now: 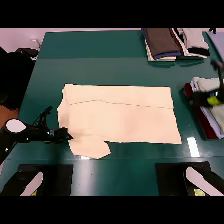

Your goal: Fold the shirts.

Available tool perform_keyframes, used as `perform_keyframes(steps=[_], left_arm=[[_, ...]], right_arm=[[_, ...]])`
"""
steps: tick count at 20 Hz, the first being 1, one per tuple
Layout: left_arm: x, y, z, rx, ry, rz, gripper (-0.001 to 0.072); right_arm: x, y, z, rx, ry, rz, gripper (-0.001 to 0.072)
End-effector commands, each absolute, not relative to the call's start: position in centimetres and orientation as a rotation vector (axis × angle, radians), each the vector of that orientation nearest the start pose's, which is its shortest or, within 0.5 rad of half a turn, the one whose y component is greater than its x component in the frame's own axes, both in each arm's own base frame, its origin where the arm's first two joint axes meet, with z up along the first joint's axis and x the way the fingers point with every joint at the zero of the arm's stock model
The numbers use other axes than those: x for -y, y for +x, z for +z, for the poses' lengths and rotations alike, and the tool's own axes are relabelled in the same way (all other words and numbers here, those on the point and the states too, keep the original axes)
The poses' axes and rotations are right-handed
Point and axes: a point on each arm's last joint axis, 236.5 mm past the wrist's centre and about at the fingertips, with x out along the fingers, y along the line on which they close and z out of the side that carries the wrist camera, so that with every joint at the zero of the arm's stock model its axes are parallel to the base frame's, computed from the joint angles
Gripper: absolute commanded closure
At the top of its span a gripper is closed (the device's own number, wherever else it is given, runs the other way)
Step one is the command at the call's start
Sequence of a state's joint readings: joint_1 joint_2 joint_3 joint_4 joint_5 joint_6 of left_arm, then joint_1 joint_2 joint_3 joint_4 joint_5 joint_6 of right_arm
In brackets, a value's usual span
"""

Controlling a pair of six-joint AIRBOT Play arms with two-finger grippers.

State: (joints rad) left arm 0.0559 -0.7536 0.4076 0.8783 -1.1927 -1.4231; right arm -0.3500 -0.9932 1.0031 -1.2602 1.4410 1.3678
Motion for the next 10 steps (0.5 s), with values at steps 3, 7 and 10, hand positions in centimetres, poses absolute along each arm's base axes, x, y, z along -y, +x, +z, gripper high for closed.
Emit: perform_keyframes(steps=[3, 7, 10], left_arm=[[12.8, 20.1, -3.2, -1.375, -0.561, -0.407, 0.0682], [12.8, 20.5, -3.1, -1.360, -0.566, -0.403, 0.0682], [12.8, 20.3, -3.1, -1.367, -0.566, -0.407, 0.0682]], right_arm=[[4.3, 17.8, -5.3, -1.563, 0.630, -0.054, 0.0302], [1.8, 15.6, -8.8, -1.679, 0.743, 0.001, 0.0303], [0.1, 15.7, -10.1, -1.742, 0.683, 0.070, 0.0303]])
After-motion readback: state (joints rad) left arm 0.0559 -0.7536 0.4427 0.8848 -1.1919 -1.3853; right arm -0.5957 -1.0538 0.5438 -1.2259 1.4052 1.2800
